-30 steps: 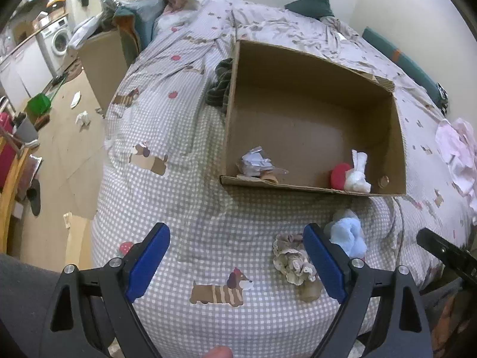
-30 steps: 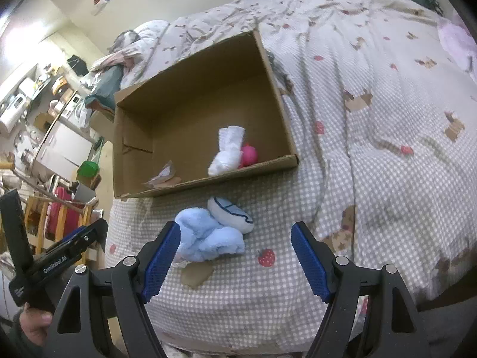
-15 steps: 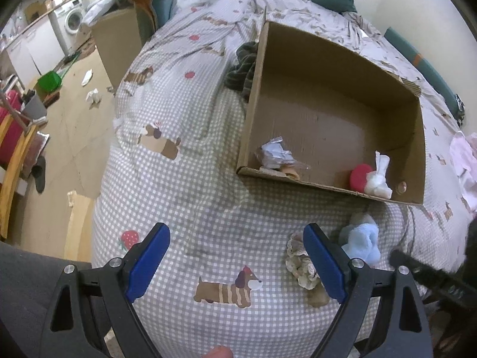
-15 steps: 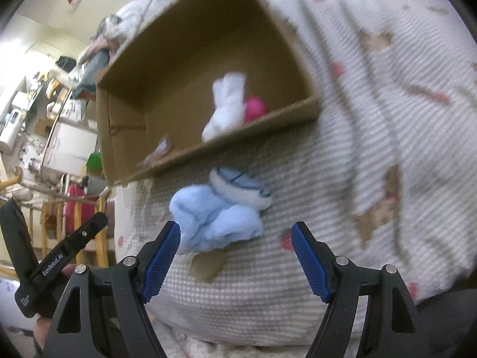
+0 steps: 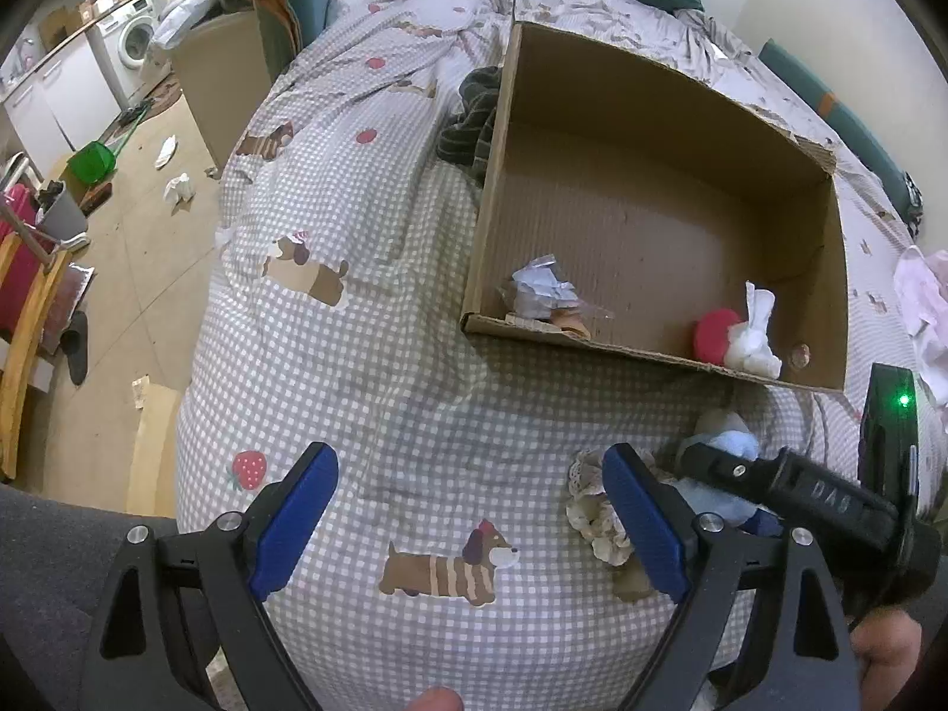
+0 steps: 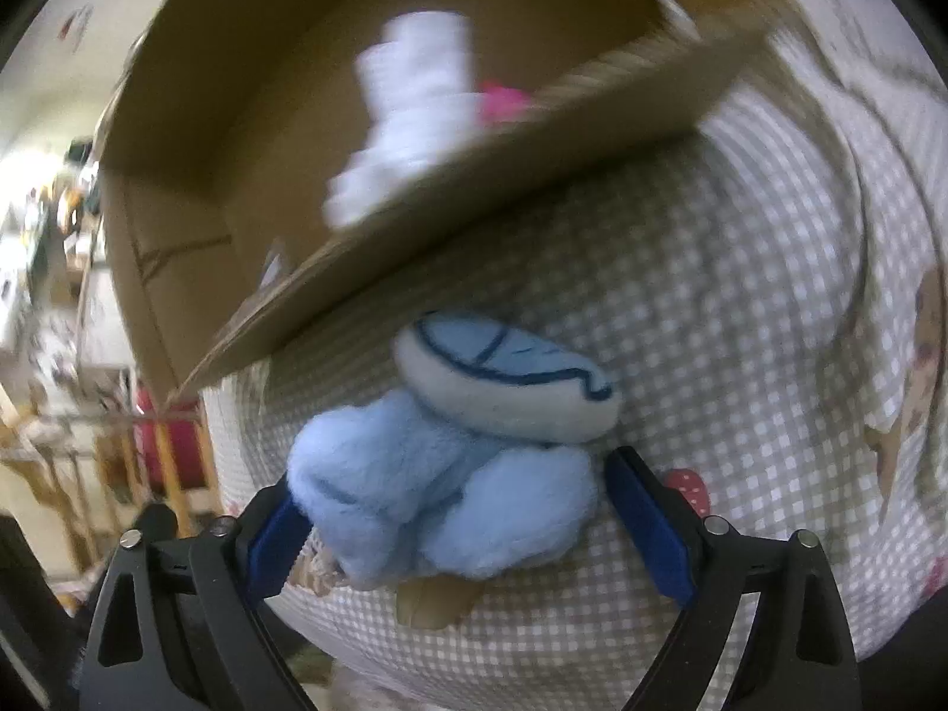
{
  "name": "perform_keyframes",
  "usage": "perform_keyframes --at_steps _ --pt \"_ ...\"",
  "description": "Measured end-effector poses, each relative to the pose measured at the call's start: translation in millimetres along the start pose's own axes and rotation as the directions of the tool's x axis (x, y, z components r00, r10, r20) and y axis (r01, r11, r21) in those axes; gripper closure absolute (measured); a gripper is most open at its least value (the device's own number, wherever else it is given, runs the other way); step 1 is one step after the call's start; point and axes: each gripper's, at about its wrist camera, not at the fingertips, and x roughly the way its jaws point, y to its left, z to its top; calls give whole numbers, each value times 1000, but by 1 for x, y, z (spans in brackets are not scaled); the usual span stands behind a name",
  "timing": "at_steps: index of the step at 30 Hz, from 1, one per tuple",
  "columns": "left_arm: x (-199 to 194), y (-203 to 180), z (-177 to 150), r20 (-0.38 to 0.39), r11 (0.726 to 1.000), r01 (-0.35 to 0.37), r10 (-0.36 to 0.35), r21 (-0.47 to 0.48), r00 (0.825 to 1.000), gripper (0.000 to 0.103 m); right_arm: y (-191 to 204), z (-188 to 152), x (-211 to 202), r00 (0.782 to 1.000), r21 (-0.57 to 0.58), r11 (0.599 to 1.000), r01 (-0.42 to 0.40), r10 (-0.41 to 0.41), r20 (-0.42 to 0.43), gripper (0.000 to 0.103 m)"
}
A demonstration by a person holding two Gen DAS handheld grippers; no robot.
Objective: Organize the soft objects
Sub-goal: 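Grasp the light-blue plush toy with the right gripper and lift it, then grasp the beige lace scrunchie with the left gripper while the right holds the plush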
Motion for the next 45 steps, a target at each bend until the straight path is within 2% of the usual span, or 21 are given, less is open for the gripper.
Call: perform_keyframes --at_steps 2,3,7,10,14,20,24,27,30,37,39,43,45 --pt "0 -1 0 -2 1000 1 -1 4 1000 13 -7 1 -4 1000 25 1000 -15 15 1 33" --pt "0 -2 0 -2 1000 2 -2 8 1000 13 -7 1 -5 1000 16 1000 -25 25 -6 52" --pt "3 -6 -1 -10 1000 -4 4 29 1000 13 6 1 -14 1000 -80 997 -17 17 -5 74" --pt "6 -3 -2 -18 1000 -5 6 23 1000 13 15 -2 -34 999 -143 990 -17 22 39 77" --pt "11 5 -1 -49 1000 10 -11 -18 999 13 15 -11 -58 998 -167 986 3 6 57 78" --pt "27 7 0 -120 992 103 -111 -68 987 14 21 -29 -88 997 -241 970 43 -26 73 78" --pt "37 -7 1 -161 989 142 -147 -40 976 14 0 -27 -87 996 -195 980 27 -10 87 78" --pt "50 -25 -1 -228 977 211 -210 -20 951 14 1 -22 -82 995 -194 980 42 -24 96 78" --pt "67 -38 -4 -303 956 289 -293 -59 907 14 7 -18 -78 994 -203 978 49 -28 102 78" --pt "81 -48 2 -320 933 344 -358 -103 877 15 0 -16 -78 995 -174 984 39 -21 99 78" --pt "79 -53 4 -312 919 380 -392 -102 865 15 -1 -16 -80 995 -167 985 37 -20 101 78" --pt "69 -64 8 -287 874 477 -483 -96 827 16 -6 -15 -81 995 -149 988 35 -20 101 77" --pt "69 -68 8 -290 875 479 -478 -70 829 16 -6 -15 -80 995 -145 989 36 -22 98 77"
